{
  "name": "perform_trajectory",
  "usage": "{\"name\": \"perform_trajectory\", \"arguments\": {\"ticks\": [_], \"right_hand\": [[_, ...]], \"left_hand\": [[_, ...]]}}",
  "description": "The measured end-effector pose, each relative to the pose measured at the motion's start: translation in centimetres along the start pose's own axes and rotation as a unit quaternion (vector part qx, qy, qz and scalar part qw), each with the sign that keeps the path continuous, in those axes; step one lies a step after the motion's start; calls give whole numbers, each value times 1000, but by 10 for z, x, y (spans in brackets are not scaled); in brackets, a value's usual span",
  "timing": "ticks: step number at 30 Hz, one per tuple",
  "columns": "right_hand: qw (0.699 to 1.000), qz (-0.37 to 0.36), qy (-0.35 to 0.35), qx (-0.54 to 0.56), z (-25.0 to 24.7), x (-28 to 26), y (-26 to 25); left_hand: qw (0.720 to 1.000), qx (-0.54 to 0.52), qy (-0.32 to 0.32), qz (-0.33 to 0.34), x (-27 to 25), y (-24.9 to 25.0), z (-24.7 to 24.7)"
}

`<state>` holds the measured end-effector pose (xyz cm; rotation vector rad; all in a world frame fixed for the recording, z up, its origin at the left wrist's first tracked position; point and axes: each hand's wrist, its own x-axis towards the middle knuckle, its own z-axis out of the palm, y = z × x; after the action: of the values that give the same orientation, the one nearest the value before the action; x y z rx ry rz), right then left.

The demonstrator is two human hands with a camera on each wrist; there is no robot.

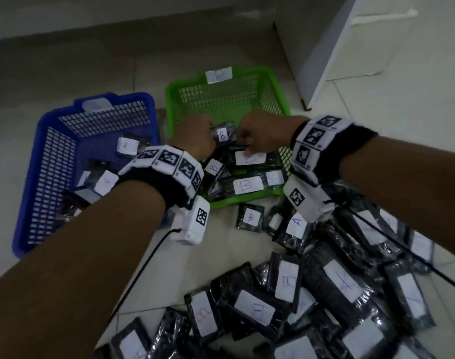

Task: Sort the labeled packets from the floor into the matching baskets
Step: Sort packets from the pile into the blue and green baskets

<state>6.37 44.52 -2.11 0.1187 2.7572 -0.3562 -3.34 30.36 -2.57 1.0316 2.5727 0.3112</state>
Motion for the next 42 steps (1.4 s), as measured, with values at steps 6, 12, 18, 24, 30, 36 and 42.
{"name": "perform_trajectory", "arguments": {"ticks": [6, 12, 18, 24, 30, 36, 42], "right_hand": [[994, -18, -53, -94, -3, -2, -3], [997, -38, -24, -66, -22, -16, 4], [999, -33, -4, 8, -12, -67, -17], [999, -34, 4, 16, 7, -106, -28], [999, -36, 8, 0, 28, -132, -33], [995, -14, -72, -63, 78, -146, -23], [985, -29, -76, -154, 91, -147, -25]], "left_hand": [[997, 55, -40, -19, 31, -7, 0], [966, 1, 151, 209, -10, -1, -34], [893, 102, 63, 434, -93, 14, -21], [864, 240, -102, 431, -124, 34, 55], [874, 307, -55, 373, -137, 25, 96], [886, 339, -106, 299, -148, 16, 117], [938, 174, -39, 298, -144, 1, 116]]}}
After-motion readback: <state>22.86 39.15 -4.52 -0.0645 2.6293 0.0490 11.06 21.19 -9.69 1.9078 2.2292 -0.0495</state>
